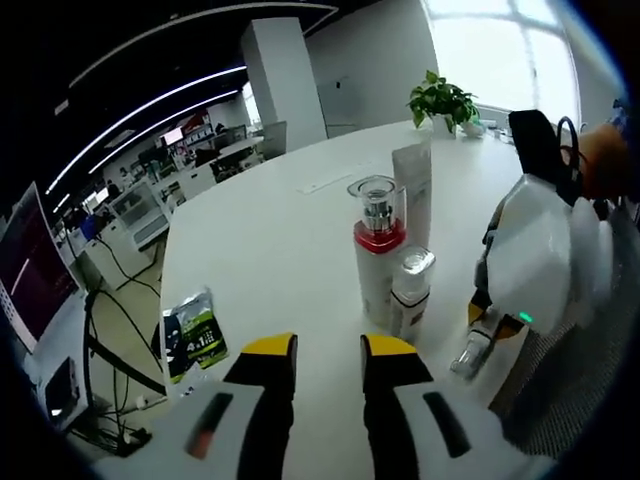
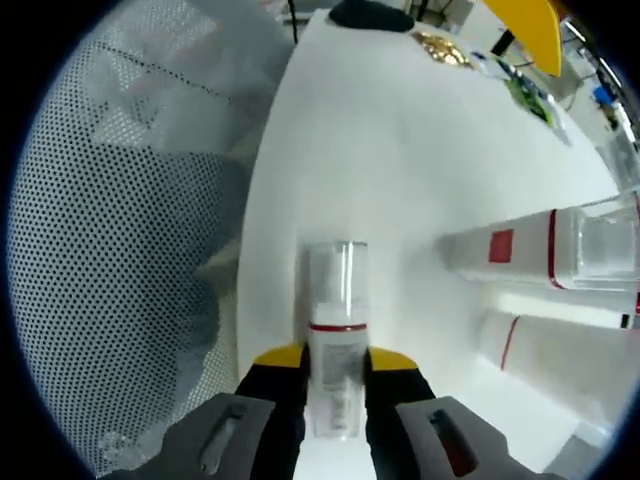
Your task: Arrange the skincare products in the storage area until every visible bottle or jar stands upright without overlapping.
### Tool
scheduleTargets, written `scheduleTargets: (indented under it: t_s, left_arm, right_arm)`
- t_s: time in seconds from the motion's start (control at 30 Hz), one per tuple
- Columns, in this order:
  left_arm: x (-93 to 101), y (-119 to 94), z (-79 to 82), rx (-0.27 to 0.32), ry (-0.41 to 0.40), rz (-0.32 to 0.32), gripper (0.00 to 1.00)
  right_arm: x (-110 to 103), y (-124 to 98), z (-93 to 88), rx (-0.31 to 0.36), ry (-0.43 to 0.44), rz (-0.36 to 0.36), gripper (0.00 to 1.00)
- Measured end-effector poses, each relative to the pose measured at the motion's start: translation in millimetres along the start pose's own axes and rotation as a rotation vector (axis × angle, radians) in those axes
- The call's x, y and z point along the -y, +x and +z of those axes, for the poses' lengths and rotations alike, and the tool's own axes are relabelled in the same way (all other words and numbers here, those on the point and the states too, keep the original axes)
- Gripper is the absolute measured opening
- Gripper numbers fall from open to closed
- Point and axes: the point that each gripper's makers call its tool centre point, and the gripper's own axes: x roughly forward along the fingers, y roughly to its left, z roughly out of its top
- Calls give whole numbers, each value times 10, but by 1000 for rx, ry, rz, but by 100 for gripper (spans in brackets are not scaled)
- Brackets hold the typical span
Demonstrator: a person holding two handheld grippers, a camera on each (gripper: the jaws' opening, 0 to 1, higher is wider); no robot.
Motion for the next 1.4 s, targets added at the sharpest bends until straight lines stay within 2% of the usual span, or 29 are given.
scheduleTargets:
  t_s: [0.13, 0.2, 0.3, 0.5, 0.57, 0.6, 0.67, 0.73, 0.83, 0.87, 0.9, 0.93, 1.0, 1.07, 1.2, 1.27, 1.4]
  left_arm:
    - [27, 16, -13, -5, 3, -8, 25]
    - [56, 40, -34, -18, 13, -15, 25]
    - [94, 61, -71, -36, 24, -29, 25]
    - [205, 70, -135, -66, 15, -92, 25]
    - [283, 65, -128, -62, 3, -139, 24]
    - [322, 60, -131, -64, -9, -162, 24]
    - [399, 54, -137, -71, -14, -206, 24]
    - [441, 54, -142, -77, 6, -220, 23]
    - [529, 42, -160, -87, 23, -263, 21]
    - [560, 34, -163, -89, 22, -280, 21]
    - [607, 22, -154, -85, 18, -306, 21]
    - [631, 12, -143, -80, 13, -319, 20]
    - [701, -19, -135, -76, 5, -361, 20]
    - [737, -39, -134, -74, -8, -385, 19]
    - [814, -61, -127, -69, -8, -426, 14]
    - [878, -77, -97, -53, 15, -448, 12]
    - [967, -119, -23, -6, 53, -485, 12]
  right_arm:
    - [0, -1, -16, -13, 43, -9, 20]
    - [18, -2, -15, -3, 40, -21, 18]
    - [33, -14, -36, 29, 85, -39, 17]
    - [77, -54, -72, 234, 193, -99, 14]
    - [75, -70, -179, 219, 207, -118, 14]
    - [91, -101, -200, 232, 212, -131, 14]
    - [138, -197, -141, 311, 239, -153, 14]
    - [137, -342, -65, 413, 296, -140, 14]
    - [175, -535, 38, 563, 336, -166, 14]
    - [180, -585, 78, 603, 313, -180, 14]
    - [190, -678, 158, 682, 282, -206, 14]
    - [185, -733, 199, 721, 260, -214, 14]
    - [215, -839, 239, 772, 256, -250, 14]
    - [269, -883, 237, 785, 274, -270, 14]
    - [259, -993, 328, 883, 289, -251, 14]
    - [234, -1018, 355, 908, 272, -251, 14]
    - [202, -1002, 396, 907, 232, -261, 14]
